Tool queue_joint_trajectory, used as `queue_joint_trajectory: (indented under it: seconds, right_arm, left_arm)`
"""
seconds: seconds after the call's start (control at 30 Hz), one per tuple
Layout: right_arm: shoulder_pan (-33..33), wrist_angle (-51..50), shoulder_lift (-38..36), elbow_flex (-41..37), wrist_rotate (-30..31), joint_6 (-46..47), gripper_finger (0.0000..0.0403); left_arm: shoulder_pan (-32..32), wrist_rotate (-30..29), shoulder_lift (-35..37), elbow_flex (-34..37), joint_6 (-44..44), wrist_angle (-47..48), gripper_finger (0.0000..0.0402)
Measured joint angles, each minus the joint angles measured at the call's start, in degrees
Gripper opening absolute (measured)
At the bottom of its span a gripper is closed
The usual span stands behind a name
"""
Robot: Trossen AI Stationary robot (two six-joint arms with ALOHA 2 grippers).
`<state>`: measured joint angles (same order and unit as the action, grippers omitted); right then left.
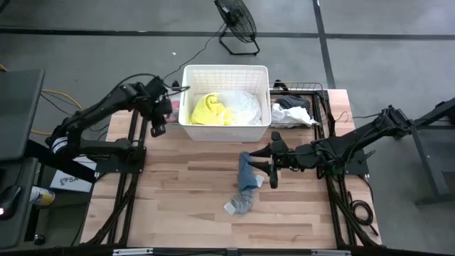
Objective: Pick & Place Cloths
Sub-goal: Put the pink and gray sock into the white bin
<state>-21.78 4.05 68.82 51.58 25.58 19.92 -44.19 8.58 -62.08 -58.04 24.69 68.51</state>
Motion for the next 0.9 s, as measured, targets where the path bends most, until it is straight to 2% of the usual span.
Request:
queue_joint_trajectory:
  seconds: [0.13,0.37,0.5,0.77,0.9]
  right_arm:
    - [0.0,0.0,0.0,0.0,0.0,0.0,0.0139]
    - [0.0,0.0,0.0,0.0,0.0,1.3,0.0139]
    - [0.0,0.0,0.0,0.0,0.0,1.4,0.0139]
    - [0.0,-0.2,0.0,0.0,1.9,1.3,0.0139]
    - [0.0,-0.5,0.0,0.0,2.9,1.3,0.0139]
  left_arm:
    - [0.4,-2.5,0.0,3.5,0.7,-0.5,0.0005]
    - [0.5,1.4,0.0,8.0,1.0,-6.6,0.0001]
    - [0.4,0.6,0.0,9.4,-0.1,-12.9,0.0001]
    - [0.3,-11.8,0.0,10.1,-8.0,-25.9,0.0000]
    - [0.3,-13.5,0.0,10.1,-10.0,-28.9,0.0000]
